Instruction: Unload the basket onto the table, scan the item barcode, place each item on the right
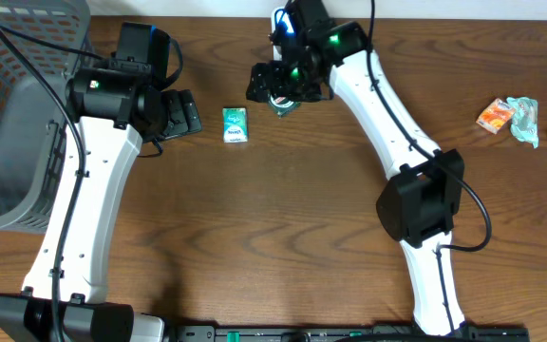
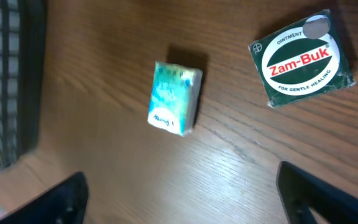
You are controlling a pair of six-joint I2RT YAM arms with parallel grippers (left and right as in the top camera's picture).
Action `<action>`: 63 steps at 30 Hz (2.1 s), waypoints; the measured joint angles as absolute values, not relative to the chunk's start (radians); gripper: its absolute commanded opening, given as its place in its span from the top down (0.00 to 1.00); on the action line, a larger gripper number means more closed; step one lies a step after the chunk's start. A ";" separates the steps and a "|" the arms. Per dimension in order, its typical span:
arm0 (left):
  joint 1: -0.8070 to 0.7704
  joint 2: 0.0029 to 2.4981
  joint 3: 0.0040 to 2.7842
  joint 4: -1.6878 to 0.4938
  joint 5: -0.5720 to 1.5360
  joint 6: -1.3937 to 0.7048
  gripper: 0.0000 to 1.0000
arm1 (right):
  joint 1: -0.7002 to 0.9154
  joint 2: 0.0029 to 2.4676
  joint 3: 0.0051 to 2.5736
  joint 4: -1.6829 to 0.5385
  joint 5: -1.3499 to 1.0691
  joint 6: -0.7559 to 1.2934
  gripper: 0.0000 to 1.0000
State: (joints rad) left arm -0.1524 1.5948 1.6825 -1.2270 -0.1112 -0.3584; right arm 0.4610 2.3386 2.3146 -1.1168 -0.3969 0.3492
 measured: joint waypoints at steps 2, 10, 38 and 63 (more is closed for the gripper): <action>-0.152 1.594 1.682 -1.227 -0.111 -0.358 0.02 | 0.471 2.339 2.314 -1.098 -0.377 0.380 0.29; -0.152 1.595 1.682 -1.227 -0.111 -0.358 0.02 | 0.509 2.346 2.313 -1.016 -0.324 0.461 0.26; -0.152 1.595 1.682 -1.227 -0.111 -0.358 0.02 | 0.567 2.555 2.328 -1.420 0.022 0.495 0.44; -0.152 1.595 1.682 -1.227 -0.112 -0.358 0.02 | 0.332 2.273 2.300 -1.493 -0.020 0.104 0.48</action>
State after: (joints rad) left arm -0.1524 1.5948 1.6825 -1.2270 -0.1116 -0.3584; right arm 0.3321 2.2734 2.3005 -1.4925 -0.0200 0.1036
